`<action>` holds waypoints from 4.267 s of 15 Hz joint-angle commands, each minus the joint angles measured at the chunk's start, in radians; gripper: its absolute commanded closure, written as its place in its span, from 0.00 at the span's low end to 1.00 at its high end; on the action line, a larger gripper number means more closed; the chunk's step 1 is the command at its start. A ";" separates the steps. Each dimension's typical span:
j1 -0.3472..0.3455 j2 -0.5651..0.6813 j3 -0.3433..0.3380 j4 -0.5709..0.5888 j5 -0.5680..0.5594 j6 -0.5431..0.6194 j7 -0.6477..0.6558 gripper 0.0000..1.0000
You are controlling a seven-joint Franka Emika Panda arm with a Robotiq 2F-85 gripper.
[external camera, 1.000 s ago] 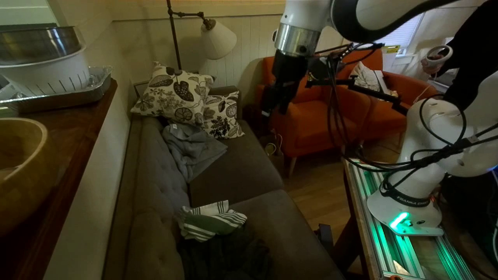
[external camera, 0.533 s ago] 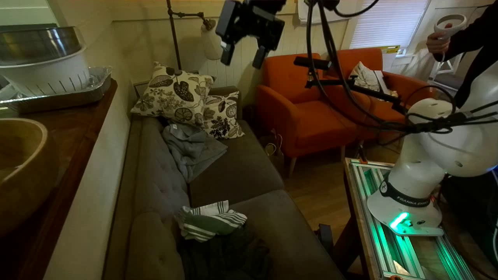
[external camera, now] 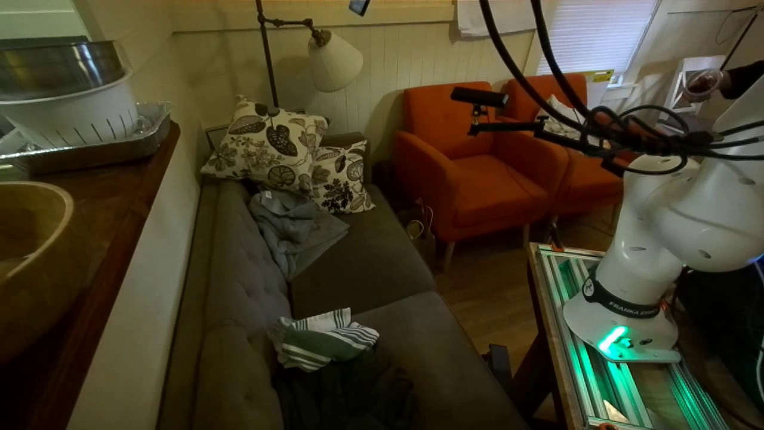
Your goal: Put the white book on the sofa.
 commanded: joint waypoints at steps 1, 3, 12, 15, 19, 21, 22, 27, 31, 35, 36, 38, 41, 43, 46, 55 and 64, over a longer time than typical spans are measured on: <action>0.009 0.009 -0.007 0.008 -0.004 -0.004 0.003 0.00; 0.009 0.014 -0.007 0.008 -0.005 -0.004 0.003 0.00; 0.084 0.330 0.042 0.412 -0.151 0.001 -0.234 0.00; 0.140 0.435 0.045 0.547 -0.259 -0.031 -0.331 0.00; 0.229 0.569 0.036 0.729 -0.378 0.050 -0.429 0.00; 0.207 0.503 0.042 0.617 -0.345 0.053 -0.398 0.00; 0.217 0.523 0.042 0.646 -0.353 0.057 -0.404 0.00; 0.220 0.547 0.038 0.686 -0.355 0.057 -0.422 0.00; 0.270 0.696 0.024 0.852 -0.383 0.153 -0.626 0.00; 0.289 0.854 0.072 1.022 -0.358 0.123 -0.854 0.00; 0.299 0.895 0.083 1.061 -0.352 0.116 -0.906 0.00; 0.308 0.960 0.110 1.112 -0.337 0.142 -1.015 0.00; 0.337 1.006 0.095 1.132 -0.274 0.147 -1.130 0.00; 0.352 1.032 0.087 1.152 -0.257 0.109 -1.172 0.00; 0.380 1.057 0.053 1.172 -0.278 0.023 -1.189 0.00; 0.443 1.100 -0.058 1.236 -0.343 -0.063 -1.037 0.00; 0.547 1.166 -0.229 1.213 -0.429 0.186 -0.643 0.00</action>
